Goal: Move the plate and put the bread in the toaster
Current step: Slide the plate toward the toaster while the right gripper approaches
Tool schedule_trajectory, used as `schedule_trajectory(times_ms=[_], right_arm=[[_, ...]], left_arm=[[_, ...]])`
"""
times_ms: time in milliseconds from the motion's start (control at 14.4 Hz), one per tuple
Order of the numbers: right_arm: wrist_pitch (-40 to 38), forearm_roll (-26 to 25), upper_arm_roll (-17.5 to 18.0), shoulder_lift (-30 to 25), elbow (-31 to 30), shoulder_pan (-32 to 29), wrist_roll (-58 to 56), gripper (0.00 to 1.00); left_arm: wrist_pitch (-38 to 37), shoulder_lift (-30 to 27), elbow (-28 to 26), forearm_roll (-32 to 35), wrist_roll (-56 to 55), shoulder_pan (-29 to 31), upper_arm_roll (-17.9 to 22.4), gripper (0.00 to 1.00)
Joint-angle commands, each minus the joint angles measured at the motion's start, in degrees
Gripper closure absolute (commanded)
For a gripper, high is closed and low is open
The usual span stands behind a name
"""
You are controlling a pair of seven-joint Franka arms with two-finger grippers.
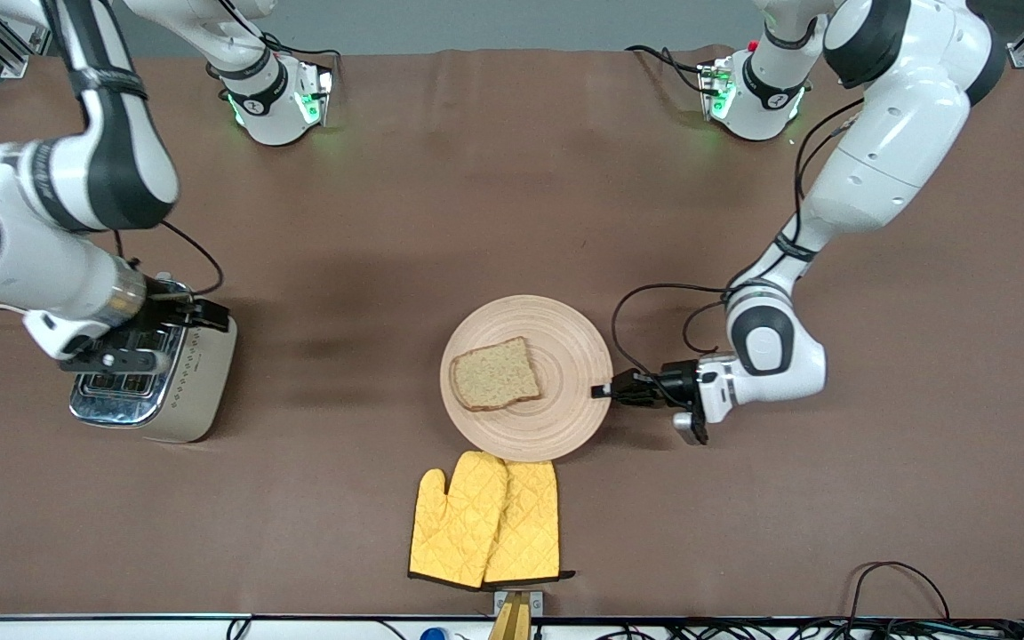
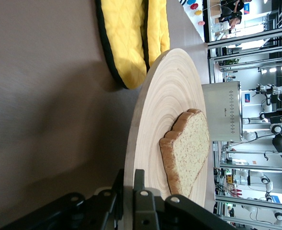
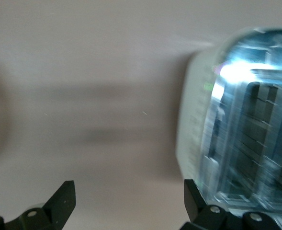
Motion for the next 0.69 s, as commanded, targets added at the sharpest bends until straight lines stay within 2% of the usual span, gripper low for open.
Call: schedule_trajectory(times_ms=[0,208,485,623], right_arm=[[6.7,0.6,-0.4,4.1,-0.7,3.5,0.3,0.0],[10.7,-0.4,-0.5,7.2,0.0,8.9,9.0,0.0],[14.8,-0.4,-0.5,9.8,0.2,12.2,12.7,0.0],[16.5,-0.4,-0.5,11.3,0.4,13.9,18.7,0.0]], left_arm=[[2.0,0.7,0.7,-3.6,-0.5,-2.8,-0.1,1.0],[4.1,0.9,0.5,-3.5,-0.7,-4.6,0.0,0.99],[4.2,1.8,0.1,-3.5,-0.7,-4.9,0.0,0.87],[4.2,1.7,0.0,-3.5,-0.7,-5.2,0.0,0.63]])
